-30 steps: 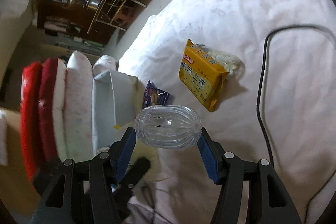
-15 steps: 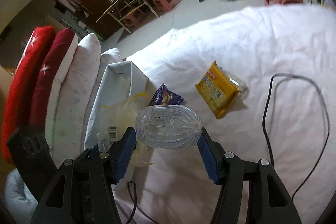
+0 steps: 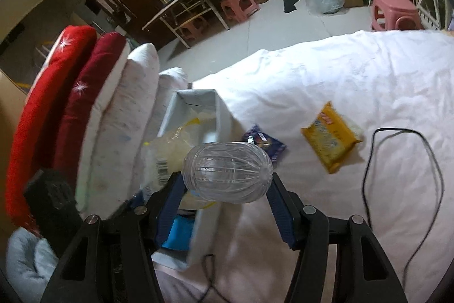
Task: Organize objects
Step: 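Carry both items to the white tray while the right gripper drops the container inside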
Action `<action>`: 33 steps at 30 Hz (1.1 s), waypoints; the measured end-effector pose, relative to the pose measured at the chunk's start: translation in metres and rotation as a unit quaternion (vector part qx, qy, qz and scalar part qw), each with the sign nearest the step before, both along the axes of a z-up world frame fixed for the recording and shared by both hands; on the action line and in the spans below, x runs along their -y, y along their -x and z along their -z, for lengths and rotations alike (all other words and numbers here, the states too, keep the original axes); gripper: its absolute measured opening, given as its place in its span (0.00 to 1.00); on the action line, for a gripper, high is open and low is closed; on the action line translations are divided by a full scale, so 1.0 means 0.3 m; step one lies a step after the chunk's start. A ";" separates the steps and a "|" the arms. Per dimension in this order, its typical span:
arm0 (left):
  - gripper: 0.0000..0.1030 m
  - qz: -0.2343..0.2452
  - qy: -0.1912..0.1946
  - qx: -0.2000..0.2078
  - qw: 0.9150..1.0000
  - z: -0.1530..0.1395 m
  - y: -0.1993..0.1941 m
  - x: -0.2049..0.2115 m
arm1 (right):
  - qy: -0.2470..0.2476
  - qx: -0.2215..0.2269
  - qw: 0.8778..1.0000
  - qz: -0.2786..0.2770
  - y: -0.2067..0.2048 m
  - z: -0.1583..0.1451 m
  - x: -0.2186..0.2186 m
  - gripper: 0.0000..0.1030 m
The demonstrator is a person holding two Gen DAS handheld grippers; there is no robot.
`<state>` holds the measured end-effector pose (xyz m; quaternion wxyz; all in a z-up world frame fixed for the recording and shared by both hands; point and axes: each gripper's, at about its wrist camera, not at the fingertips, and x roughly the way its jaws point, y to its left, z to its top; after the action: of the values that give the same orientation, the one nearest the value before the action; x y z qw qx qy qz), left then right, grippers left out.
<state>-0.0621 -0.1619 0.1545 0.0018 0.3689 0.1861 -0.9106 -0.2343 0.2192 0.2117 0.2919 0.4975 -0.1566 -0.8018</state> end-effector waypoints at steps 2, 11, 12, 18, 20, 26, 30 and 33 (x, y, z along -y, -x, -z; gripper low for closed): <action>0.59 -0.006 -0.007 0.001 1.000 0.002 0.004 0.026 | 0.005 -0.001 1.000 0.001 0.005 -0.006 0.030 0.57; 0.59 -0.031 -0.027 0.010 0.999 0.018 0.003 0.147 | 0.016 0.009 1.000 -0.010 0.024 0.018 0.194 0.57; 0.59 -0.032 -0.027 0.013 0.999 0.022 0.006 0.155 | 0.017 0.010 1.000 -0.009 0.025 0.020 0.205 0.57; 0.59 -0.046 -0.043 0.030 0.998 0.059 0.021 0.203 | 0.018 0.014 1.000 -0.015 0.046 0.041 0.273 0.57; 0.59 -0.050 -0.044 0.047 0.997 0.085 0.037 0.217 | 0.010 0.006 1.000 -0.015 0.045 0.043 0.284 0.57; 0.59 -0.066 -0.081 0.095 0.990 0.162 0.064 0.252 | 0.006 0.007 1.000 -0.007 0.051 0.058 0.267 0.57; 0.59 -0.068 -0.102 0.079 0.989 0.142 0.047 0.263 | 0.010 0.012 1.000 -0.005 0.054 0.068 0.254 0.57; 0.59 -0.070 -0.092 0.080 0.990 0.135 0.047 0.261 | 0.010 0.012 1.000 -0.007 0.054 0.069 0.251 0.57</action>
<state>-0.0763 -0.2402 0.1141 0.0463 0.4249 0.2938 -0.8550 -0.2506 0.1440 0.1908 0.3011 0.5055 -0.1648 -0.7916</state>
